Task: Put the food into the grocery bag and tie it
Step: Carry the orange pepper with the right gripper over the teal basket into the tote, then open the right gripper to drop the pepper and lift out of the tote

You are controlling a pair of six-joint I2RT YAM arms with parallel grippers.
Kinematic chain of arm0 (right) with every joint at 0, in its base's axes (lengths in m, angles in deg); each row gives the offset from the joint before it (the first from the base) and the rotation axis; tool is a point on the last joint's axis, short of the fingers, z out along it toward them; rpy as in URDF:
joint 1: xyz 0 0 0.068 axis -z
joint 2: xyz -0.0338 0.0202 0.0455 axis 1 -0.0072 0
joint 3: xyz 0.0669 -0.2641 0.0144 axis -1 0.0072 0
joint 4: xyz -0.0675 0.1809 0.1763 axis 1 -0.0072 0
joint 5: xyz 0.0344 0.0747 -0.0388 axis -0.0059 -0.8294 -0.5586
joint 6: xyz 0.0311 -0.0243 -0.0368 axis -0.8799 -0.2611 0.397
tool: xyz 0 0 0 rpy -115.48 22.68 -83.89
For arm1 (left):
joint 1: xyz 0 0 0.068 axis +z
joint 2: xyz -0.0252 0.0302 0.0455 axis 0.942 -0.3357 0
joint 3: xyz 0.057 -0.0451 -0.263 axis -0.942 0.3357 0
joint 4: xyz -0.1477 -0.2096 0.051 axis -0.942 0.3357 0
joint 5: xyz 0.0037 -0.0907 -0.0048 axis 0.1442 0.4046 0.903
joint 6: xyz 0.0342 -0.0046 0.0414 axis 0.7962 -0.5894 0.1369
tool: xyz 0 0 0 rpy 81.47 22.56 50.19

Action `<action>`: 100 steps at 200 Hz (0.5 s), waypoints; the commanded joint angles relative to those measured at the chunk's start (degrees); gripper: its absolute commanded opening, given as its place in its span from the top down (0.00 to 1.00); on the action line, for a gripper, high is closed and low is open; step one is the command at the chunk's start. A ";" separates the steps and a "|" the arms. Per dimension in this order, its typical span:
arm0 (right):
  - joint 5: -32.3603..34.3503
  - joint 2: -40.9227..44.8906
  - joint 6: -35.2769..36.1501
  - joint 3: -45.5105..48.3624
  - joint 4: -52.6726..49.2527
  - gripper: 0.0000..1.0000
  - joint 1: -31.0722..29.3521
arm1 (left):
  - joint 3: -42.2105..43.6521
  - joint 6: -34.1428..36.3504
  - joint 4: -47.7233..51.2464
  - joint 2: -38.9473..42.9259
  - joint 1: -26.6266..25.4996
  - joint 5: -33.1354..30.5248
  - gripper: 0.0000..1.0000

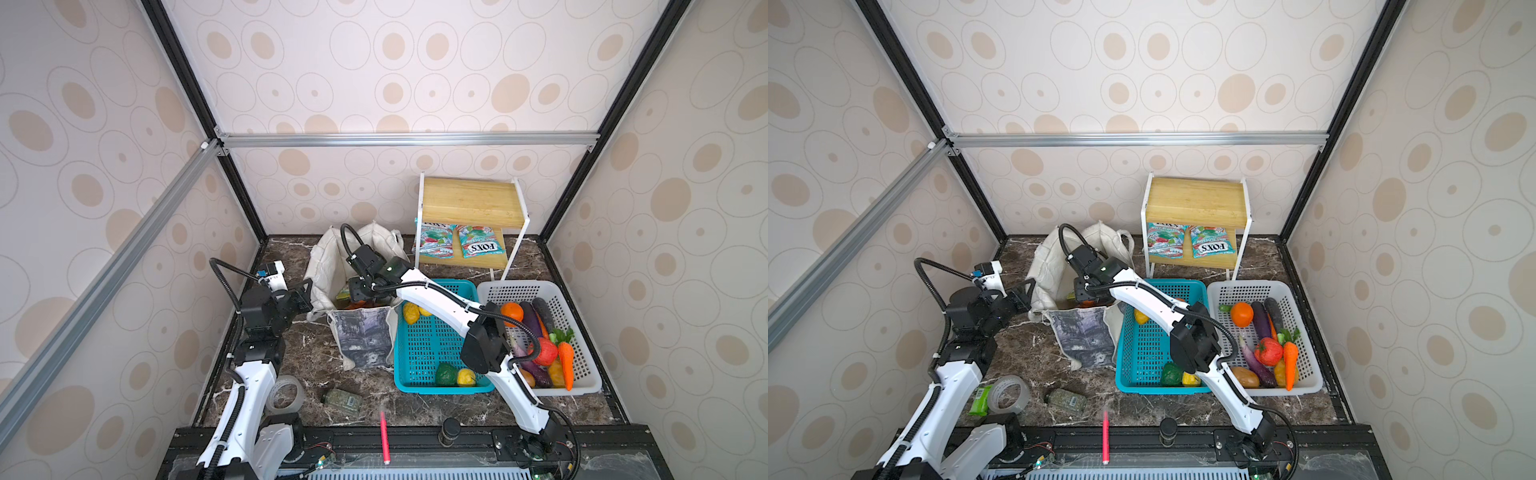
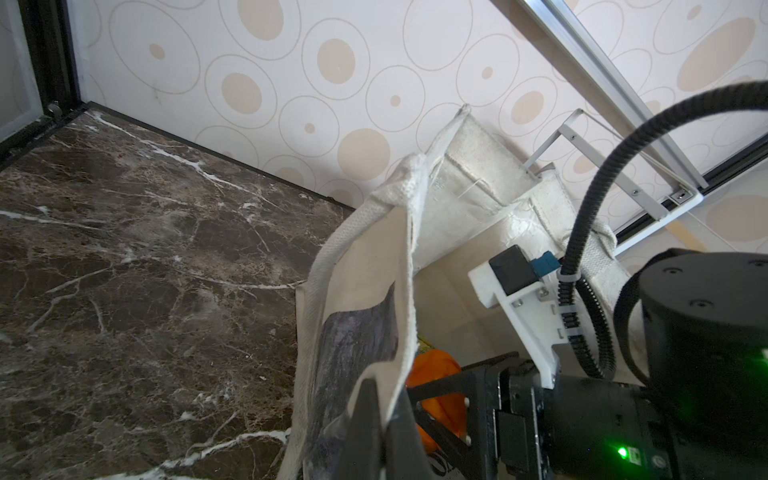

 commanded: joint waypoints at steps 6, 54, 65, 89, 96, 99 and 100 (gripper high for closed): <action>1.93 -0.91 0.51 -0.95 -6.16 0.25 -0.37 | -0.07 -0.33 -1.59 0.04 0.44 1.21 1.00; 13.04 7.08 6.05 -8.22 -10.50 0.00 -5.17 | 0.00 -0.50 -1.61 -0.43 0.41 1.18 1.00; 14.93 9.88 6.55 -8.32 -10.91 0.00 -6.13 | 0.02 -0.55 -1.62 -0.38 0.43 0.99 1.00; 16.40 16.64 8.66 -7.40 -13.07 0.00 -7.80 | -0.02 -0.33 -1.57 -0.44 0.43 0.89 1.00; 19.00 18.88 8.42 -6.34 -13.65 0.00 -8.34 | -0.05 -0.26 -1.60 -0.44 0.45 1.04 1.00; 20.06 19.95 8.31 -5.60 -13.83 0.00 -8.43 | -0.08 -0.30 -1.57 -0.55 0.42 1.12 1.00; 20.36 20.26 8.23 -5.27 -13.86 0.00 -8.43 | -0.08 -0.31 -1.55 -0.59 0.40 1.13 1.00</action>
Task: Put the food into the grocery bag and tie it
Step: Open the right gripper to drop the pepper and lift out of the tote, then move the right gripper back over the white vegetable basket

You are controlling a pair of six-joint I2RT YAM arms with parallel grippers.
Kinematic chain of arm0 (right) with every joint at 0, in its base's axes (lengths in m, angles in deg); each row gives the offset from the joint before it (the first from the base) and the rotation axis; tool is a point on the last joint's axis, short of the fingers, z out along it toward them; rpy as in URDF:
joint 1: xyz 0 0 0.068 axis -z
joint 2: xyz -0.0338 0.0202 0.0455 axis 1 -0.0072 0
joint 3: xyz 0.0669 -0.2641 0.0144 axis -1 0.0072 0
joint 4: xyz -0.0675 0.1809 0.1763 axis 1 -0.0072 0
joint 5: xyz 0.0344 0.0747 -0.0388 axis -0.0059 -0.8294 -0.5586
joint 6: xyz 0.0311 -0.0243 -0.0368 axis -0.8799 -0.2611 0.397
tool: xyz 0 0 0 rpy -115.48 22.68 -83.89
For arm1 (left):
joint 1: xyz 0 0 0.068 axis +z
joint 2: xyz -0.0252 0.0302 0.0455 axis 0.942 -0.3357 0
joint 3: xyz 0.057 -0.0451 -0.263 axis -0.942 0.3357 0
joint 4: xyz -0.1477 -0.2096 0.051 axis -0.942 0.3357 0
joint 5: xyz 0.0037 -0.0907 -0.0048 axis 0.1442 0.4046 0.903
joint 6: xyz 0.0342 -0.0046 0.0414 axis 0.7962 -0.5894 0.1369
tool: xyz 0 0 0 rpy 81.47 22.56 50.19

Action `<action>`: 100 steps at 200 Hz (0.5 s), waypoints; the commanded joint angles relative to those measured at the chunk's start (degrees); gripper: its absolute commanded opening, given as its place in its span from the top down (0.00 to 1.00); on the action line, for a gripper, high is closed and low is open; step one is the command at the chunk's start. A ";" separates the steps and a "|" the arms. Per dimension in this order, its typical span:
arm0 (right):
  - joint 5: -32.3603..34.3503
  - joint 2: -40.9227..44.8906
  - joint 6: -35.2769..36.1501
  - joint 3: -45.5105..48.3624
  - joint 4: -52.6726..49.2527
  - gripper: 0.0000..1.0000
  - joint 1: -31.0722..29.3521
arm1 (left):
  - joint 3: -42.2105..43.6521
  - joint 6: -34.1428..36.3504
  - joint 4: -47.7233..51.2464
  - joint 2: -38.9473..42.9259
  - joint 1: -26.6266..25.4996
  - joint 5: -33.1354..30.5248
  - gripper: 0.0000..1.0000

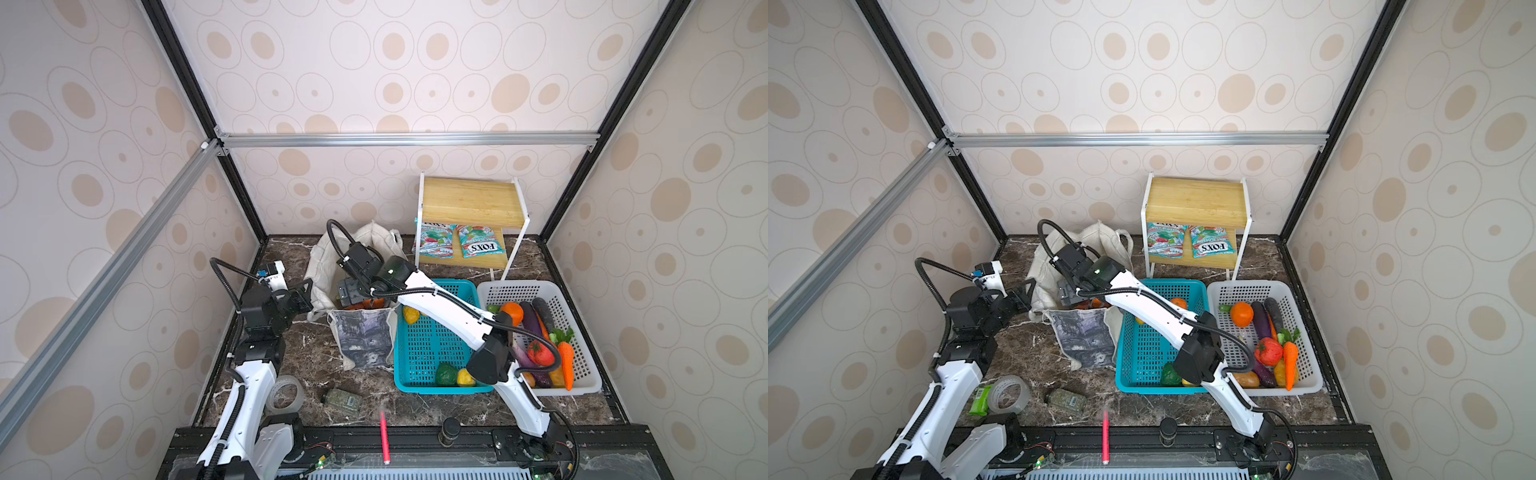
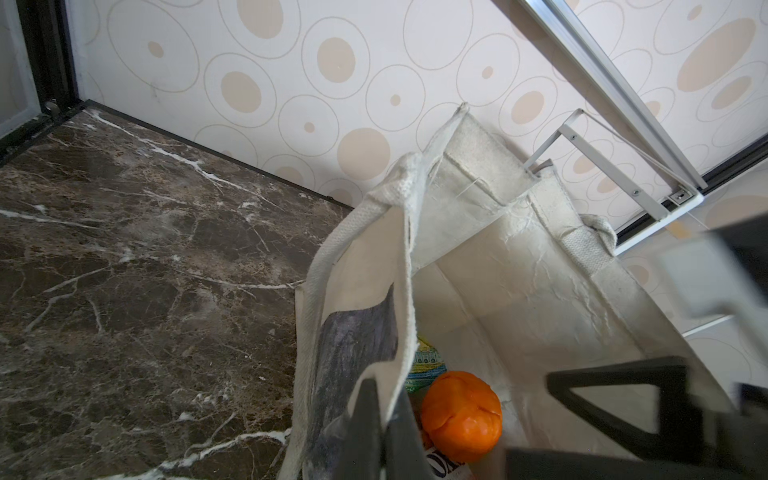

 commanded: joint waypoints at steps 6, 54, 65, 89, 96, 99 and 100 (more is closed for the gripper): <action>9.31 11.81 1.61 2.31 -4.08 0.00 -1.24 | -0.12 -0.15 -1.35 -0.31 0.34 1.00 1.00; 13.85 27.05 3.27 20.56 -3.96 0.00 -1.07 | -0.29 0.23 -0.96 -0.21 0.40 0.53 1.00; 15.68 30.56 2.90 24.79 -3.62 0.00 -1.05 | -0.22 0.14 -1.00 -0.09 0.36 0.62 1.00; 15.93 39.47 4.29 35.35 -1.36 0.00 -0.77 | -0.24 -0.07 -1.19 -0.46 0.40 0.86 1.00; 15.14 42.58 5.06 38.94 -0.02 0.00 -0.68 | -0.21 -0.06 -1.34 -0.42 0.38 0.94 1.00; 15.12 43.94 5.29 40.67 0.69 0.00 -0.68 | -0.16 -0.22 -1.37 -0.42 0.34 1.13 1.00; 15.07 44.39 5.33 41.13 0.91 0.00 -0.65 | -0.19 -0.18 -1.36 -0.41 0.38 1.07 1.00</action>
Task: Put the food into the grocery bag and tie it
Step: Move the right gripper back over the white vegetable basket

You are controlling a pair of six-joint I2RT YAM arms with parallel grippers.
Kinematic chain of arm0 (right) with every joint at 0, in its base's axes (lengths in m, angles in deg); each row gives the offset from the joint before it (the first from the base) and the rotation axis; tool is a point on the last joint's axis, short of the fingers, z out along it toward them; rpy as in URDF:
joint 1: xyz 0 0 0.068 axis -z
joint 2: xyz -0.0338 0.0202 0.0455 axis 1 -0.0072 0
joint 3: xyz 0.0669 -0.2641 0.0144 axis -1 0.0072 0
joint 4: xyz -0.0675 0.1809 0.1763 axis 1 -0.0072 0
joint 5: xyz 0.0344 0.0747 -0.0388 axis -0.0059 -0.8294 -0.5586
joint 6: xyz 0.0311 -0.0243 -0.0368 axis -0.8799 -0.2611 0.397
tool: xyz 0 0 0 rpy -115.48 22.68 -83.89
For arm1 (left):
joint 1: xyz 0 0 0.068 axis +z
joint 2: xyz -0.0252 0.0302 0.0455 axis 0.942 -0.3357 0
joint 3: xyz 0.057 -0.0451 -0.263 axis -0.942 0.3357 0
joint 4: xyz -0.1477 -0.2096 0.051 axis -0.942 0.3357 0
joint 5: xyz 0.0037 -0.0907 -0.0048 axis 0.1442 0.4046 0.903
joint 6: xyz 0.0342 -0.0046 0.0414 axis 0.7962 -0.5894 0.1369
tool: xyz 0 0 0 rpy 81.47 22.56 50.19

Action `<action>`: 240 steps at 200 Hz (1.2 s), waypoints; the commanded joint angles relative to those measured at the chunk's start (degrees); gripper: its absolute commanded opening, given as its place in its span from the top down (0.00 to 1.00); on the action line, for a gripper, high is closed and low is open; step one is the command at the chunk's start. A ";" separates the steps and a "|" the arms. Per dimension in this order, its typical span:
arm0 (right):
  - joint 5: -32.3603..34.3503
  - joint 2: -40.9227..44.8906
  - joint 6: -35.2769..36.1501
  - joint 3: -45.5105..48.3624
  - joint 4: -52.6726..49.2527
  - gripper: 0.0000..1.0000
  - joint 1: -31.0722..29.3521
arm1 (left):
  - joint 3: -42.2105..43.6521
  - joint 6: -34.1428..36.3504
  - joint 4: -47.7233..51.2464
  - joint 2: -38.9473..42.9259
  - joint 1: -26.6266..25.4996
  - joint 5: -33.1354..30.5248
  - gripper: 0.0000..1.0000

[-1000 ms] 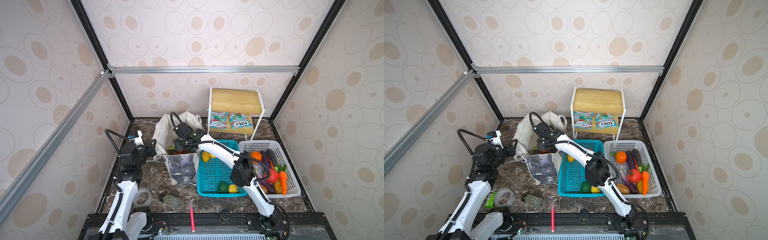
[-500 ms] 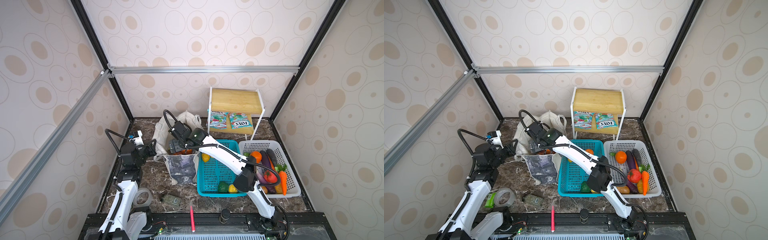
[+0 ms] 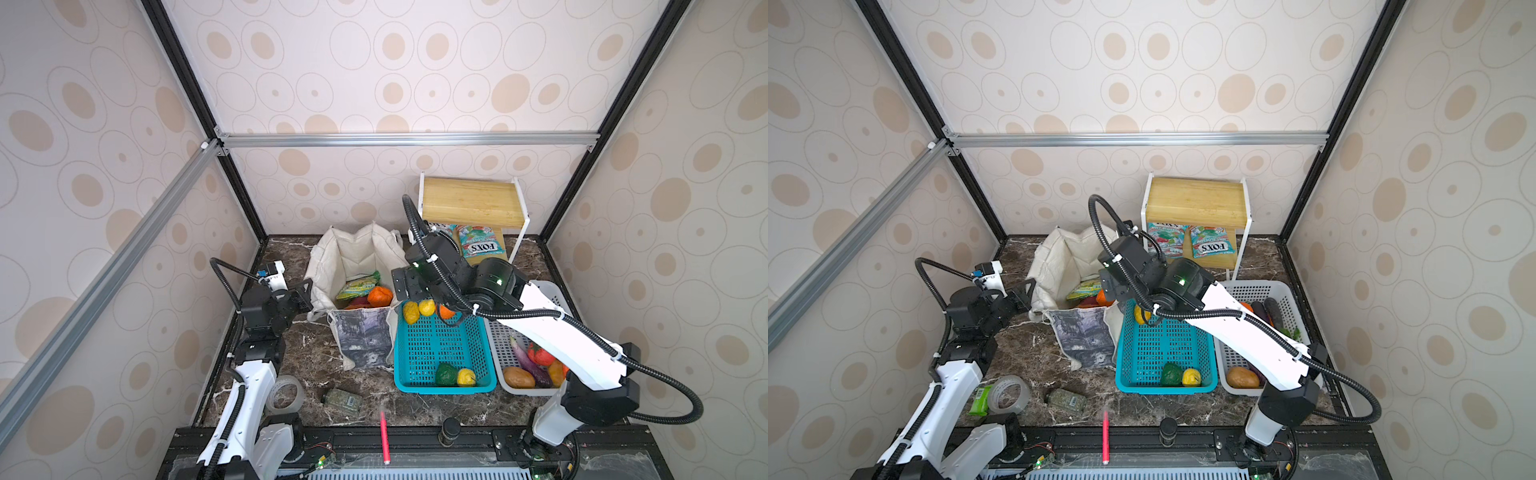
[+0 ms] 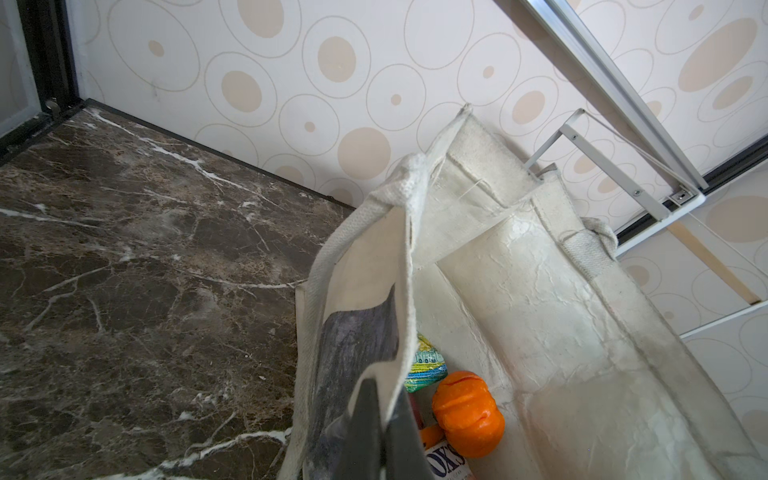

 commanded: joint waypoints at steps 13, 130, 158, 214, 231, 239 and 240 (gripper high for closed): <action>3.12 14.63 2.37 16.69 6.18 0.00 0.56 | -0.22 -0.14 -1.25 -0.27 0.37 1.08 1.00; -15.30 34.77 -7.50 47.44 6.98 0.01 48.23 | -0.13 -0.33 -1.42 -0.60 0.43 1.12 1.00; -20.40 30.76 -6.11 51.76 13.09 0.02 52.31 | -0.07 -0.33 -1.49 -0.72 0.44 1.26 1.00; -29.14 19.87 -2.85 52.66 22.31 0.02 61.15 | -0.21 -0.33 -1.34 -1.17 0.43 1.65 1.00; -32.00 17.18 -1.58 52.76 24.56 0.02 63.38 | -0.19 -0.25 -1.46 -1.23 0.48 1.60 1.00; -32.65 15.99 -0.94 52.84 25.55 0.02 63.91 | -0.21 -0.20 -1.48 -1.23 0.47 1.50 1.00; -32.68 15.85 -0.87 52.88 25.71 0.02 64.02 | -0.21 -0.22 -1.44 -1.28 0.44 1.44 1.00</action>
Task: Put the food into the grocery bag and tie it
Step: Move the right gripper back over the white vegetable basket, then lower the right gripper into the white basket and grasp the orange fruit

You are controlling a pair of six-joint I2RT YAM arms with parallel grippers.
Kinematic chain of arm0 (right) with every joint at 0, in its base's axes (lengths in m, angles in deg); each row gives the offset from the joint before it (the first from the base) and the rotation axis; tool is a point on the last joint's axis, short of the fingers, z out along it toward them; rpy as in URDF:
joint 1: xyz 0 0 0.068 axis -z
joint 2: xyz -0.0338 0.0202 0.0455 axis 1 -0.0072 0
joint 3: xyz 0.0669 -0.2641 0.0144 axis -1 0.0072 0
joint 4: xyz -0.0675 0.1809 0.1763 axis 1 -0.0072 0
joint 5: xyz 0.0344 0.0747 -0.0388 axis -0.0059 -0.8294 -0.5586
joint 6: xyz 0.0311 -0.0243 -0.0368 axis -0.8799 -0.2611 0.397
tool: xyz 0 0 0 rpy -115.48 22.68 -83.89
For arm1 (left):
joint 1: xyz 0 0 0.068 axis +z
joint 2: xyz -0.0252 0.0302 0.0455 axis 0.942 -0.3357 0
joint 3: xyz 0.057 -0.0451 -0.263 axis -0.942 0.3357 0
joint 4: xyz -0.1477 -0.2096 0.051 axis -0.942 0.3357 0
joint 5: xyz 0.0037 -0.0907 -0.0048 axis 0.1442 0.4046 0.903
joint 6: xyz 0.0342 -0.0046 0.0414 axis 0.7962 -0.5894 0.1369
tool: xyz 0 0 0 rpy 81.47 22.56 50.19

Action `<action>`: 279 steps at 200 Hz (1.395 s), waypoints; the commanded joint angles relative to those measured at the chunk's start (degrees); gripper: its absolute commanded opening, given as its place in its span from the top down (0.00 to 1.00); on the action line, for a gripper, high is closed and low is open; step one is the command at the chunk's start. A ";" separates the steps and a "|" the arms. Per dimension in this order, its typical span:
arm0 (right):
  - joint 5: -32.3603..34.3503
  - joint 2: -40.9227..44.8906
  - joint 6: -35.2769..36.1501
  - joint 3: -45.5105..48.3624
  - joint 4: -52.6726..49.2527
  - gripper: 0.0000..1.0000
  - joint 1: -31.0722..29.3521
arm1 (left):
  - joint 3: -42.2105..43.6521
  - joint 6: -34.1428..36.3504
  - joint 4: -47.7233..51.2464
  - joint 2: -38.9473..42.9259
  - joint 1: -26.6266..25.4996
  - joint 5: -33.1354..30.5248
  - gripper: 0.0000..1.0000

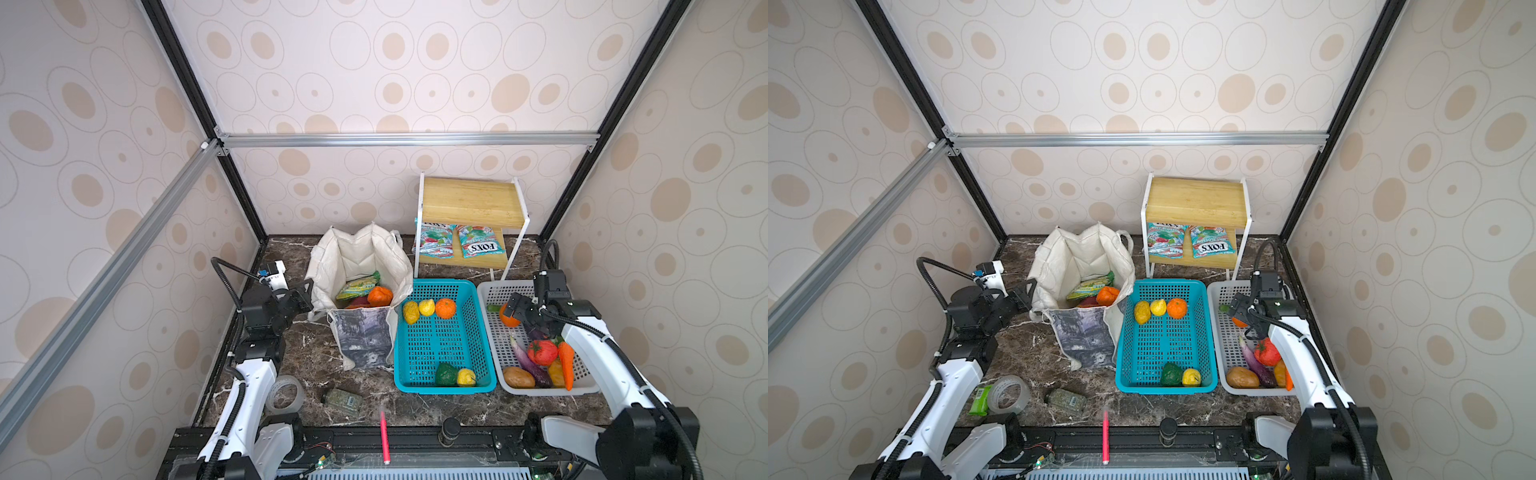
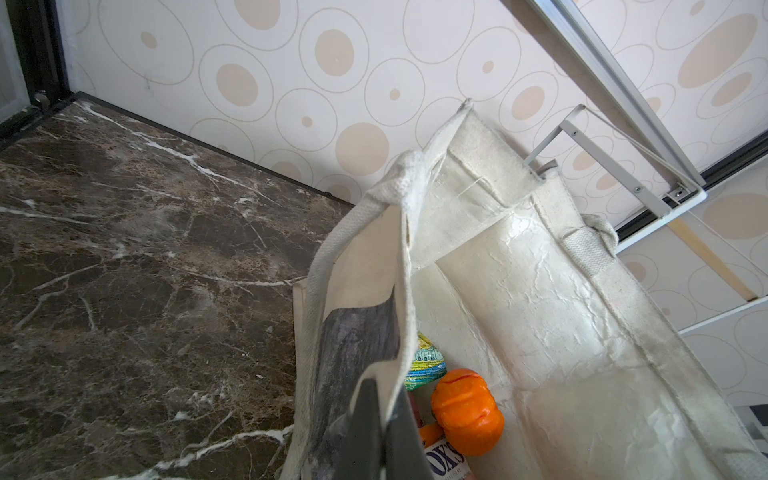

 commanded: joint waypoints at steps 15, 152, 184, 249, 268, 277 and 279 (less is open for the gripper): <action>-5.91 -4.75 2.72 -0.53 5.34 0.02 3.26 | -0.16 -0.24 -1.00 -0.40 0.34 0.78 1.00; -4.23 -22.55 4.02 -4.24 10.08 0.18 4.14 | -0.16 -0.63 -1.29 -1.35 0.35 1.25 1.00; -5.75 -22.22 4.04 -3.66 10.90 0.22 4.06 | -0.31 -0.55 -1.12 -1.53 0.31 1.40 1.00; -7.75 -19.47 4.12 -3.19 9.22 0.34 2.00 | -0.39 -0.55 -1.02 -1.40 0.36 1.27 1.00; -7.24 -18.90 4.00 -2.85 8.49 0.34 -0.13 | -0.37 -0.55 -1.02 -1.31 0.30 1.24 1.00; -7.18 -18.33 3.79 -2.33 8.38 0.33 -0.93 | -0.37 -0.55 -1.10 -1.21 0.34 1.23 1.00; -7.18 -18.19 3.73 -2.19 8.45 0.33 -1.04 | -0.37 -0.55 -1.13 -1.18 0.35 1.21 1.00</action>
